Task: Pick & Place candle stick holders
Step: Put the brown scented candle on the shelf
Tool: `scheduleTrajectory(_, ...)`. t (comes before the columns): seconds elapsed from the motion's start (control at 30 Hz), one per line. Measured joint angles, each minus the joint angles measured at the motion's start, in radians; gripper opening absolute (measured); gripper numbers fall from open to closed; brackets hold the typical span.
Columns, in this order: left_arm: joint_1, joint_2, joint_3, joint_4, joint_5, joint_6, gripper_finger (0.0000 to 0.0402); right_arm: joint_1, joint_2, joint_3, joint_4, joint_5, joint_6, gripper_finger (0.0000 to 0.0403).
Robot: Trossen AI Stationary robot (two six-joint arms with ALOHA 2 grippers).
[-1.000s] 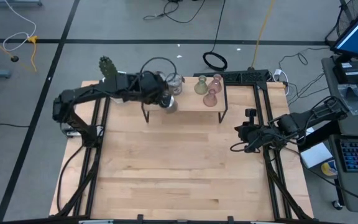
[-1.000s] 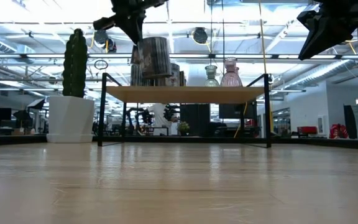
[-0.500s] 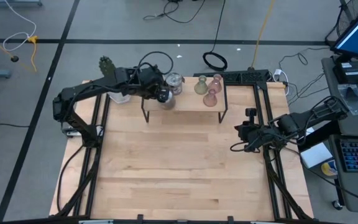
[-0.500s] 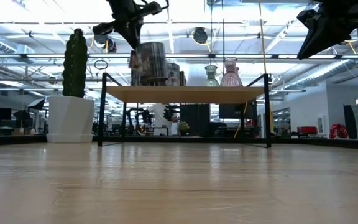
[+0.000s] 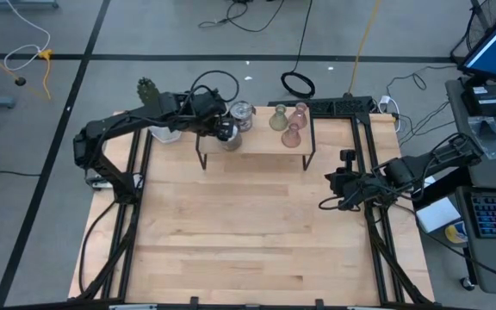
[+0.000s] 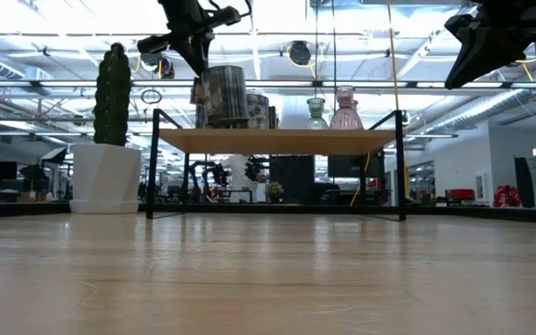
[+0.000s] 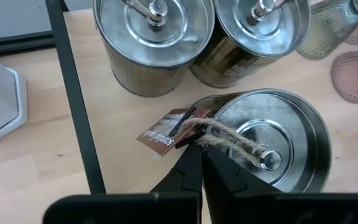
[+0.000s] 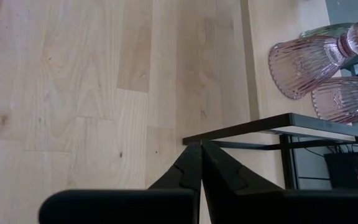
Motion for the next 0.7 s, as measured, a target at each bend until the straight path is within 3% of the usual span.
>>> scheduleTrajectory(0.7,0.000,0.056,0.001,0.030,-0.032,-0.014,0.0000,0.000,0.000,0.000,0.007,-0.003,0.004,0.0000)
